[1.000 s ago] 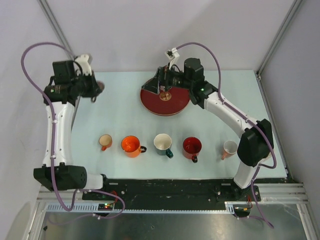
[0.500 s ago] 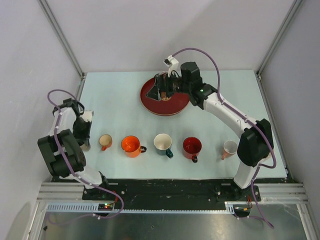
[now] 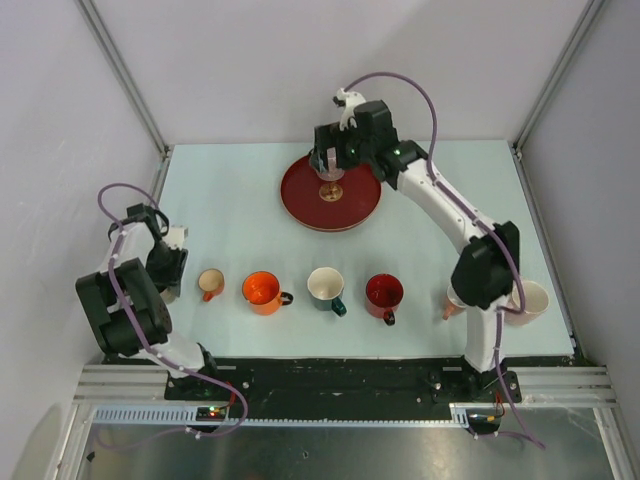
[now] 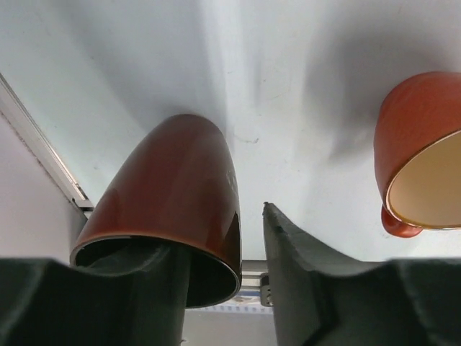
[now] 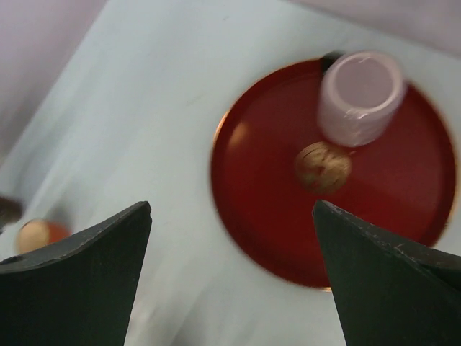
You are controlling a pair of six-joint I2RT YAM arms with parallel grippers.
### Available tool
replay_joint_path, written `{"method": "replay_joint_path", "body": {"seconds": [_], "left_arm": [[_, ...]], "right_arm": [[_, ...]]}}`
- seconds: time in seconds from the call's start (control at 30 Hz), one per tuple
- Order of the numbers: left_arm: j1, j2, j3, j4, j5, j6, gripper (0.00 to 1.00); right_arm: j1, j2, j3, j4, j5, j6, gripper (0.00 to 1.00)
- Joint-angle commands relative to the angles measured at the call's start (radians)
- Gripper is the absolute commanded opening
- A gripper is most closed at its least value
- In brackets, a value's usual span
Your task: Turn the mug right side up
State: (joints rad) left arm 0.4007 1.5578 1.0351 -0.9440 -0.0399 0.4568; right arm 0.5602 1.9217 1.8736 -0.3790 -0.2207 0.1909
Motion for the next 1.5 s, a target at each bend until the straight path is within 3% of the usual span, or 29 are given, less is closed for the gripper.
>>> {"method": "replay_joint_path", "body": {"seconds": [0.0, 0.13, 0.23, 0.4, 0.57, 0.8, 1.07, 1.27, 1.47], "left_arm": [[0.006, -0.069, -0.001, 0.046, 0.004, 0.034, 0.53], [0.006, -0.132, 0.026, 0.028, 0.01, 0.041, 0.72], [0.006, -0.17, 0.053, 0.011, 0.029, 0.036, 0.82], [0.006, -0.194, 0.103, -0.015, 0.058, 0.001, 0.85], [0.006, -0.196, 0.139, -0.039, 0.114, -0.03, 0.85], [0.005, -0.224, 0.161, -0.05, 0.104, -0.045, 0.86], [0.002, -0.235, 0.204, -0.065, 0.147, -0.067, 0.88], [0.001, -0.224, 0.219, -0.069, 0.167, -0.084, 0.88], [-0.032, -0.229, 0.236, -0.07, 0.123, -0.09, 0.88]], "right_arm": [[-0.033, 0.198, 0.295, -0.21, 0.214, -0.123, 0.99], [-0.072, 0.42, 0.591, -0.261, 0.206, -0.171, 0.99], [-0.098, 0.471, 0.578, -0.13, 0.154, -0.165, 1.0], [-0.169, 0.535, 0.526, 0.126, 0.031, 0.088, 0.97], [-0.234, 0.613, 0.481, 0.385, -0.057, 0.518, 0.83], [-0.238, 0.735, 0.539, 0.42, -0.023, 0.703, 0.77], [-0.223, 0.804, 0.547, 0.502, -0.121, 0.78, 0.63], [-0.209, 0.744, 0.462, 0.428, -0.13, 0.722, 0.49], [-0.199, 0.641, 0.334, 0.271, -0.164, 0.596, 0.45]]}}
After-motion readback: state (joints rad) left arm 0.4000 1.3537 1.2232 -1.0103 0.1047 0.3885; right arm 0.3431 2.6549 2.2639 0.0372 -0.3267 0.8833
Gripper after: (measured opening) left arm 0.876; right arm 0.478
